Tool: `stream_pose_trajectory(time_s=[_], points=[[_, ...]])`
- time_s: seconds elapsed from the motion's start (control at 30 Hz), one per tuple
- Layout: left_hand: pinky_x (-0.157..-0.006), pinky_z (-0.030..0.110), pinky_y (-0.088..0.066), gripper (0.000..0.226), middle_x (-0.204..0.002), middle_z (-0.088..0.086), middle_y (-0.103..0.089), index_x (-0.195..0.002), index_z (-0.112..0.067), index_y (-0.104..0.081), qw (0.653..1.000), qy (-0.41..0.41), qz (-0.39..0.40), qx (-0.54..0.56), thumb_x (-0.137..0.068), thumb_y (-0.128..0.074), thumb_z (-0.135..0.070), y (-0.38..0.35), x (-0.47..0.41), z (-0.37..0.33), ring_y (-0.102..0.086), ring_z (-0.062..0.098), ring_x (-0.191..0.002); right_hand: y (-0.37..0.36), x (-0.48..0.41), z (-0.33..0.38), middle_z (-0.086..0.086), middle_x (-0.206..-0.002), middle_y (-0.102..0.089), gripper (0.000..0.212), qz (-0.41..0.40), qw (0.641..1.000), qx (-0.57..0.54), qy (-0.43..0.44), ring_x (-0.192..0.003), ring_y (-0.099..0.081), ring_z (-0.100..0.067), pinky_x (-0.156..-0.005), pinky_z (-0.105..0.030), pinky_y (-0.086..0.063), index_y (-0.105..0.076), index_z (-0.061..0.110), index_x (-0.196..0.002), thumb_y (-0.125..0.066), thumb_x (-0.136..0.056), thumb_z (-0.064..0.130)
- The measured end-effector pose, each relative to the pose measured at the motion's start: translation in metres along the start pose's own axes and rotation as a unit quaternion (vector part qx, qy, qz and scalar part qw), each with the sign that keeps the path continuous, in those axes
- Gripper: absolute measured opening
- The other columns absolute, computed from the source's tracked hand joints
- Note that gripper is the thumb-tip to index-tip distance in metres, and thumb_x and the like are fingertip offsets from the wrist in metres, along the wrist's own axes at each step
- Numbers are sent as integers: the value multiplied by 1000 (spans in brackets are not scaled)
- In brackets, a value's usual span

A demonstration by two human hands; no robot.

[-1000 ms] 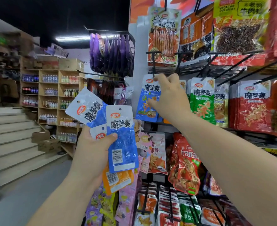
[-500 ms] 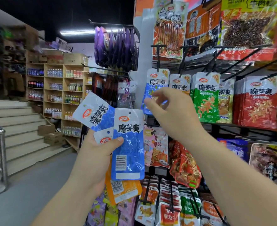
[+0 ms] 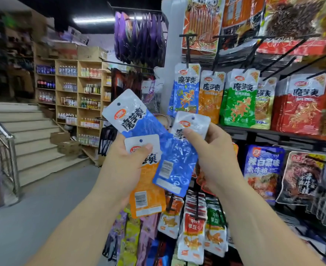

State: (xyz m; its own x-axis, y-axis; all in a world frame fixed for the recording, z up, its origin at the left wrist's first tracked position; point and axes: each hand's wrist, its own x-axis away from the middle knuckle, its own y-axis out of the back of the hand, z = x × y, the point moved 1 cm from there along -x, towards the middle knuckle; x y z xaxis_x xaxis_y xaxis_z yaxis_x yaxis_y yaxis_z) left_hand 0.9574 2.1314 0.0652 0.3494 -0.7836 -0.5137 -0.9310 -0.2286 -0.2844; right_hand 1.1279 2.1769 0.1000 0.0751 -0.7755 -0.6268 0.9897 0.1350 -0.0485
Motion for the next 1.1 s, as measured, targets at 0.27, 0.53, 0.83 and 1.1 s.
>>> stream_pose_trajectory(time_s=[0.27, 0.53, 0.83, 1.1], points=[[-71, 34, -62, 26, -104, -2, -80, -125, -17, -64, 1000, 16, -12, -24, -101, -63, -6, -6, 4, 1, -78, 20, -92, 5, 13, 8, -7, -83, -70, 16, 13, 992, -109, -69, -79, -69, -27, -71, -43, -59, -63, 16, -91, -54, -103, 12], [-68, 36, -62, 20, -103, 3, -81, -119, -15, -67, 1000, 2, -4, -15, -101, -63, -9, -10, -17, -23, -79, 23, -88, 4, -50, 43, -5, -87, -60, 26, -83, 996, 40, 22, -77, -56, -21, -72, -41, -43, -59, 24, -92, -62, -97, 50], [-71, 37, -60, 18, -100, -2, -81, -115, -20, -68, 1000, -12, -18, 9, -101, -64, -10, -12, -34, -30, -79, 19, -86, -12, -137, 80, 2, -54, -36, 44, -129, 968, 186, 106, -57, -34, -20, -49, -37, -35, -48, 16, -58, -73, -93, 26], [-75, 40, -61, 17, -98, -3, -81, -112, -23, -69, 1000, -12, -17, 11, -102, -63, -10, -5, -44, -27, -79, 19, -86, -28, -164, 84, 0, -62, -21, 43, -151, 960, 212, 102, -58, -18, -19, -50, -28, -13, -27, 21, -66, -61, -91, 17]])
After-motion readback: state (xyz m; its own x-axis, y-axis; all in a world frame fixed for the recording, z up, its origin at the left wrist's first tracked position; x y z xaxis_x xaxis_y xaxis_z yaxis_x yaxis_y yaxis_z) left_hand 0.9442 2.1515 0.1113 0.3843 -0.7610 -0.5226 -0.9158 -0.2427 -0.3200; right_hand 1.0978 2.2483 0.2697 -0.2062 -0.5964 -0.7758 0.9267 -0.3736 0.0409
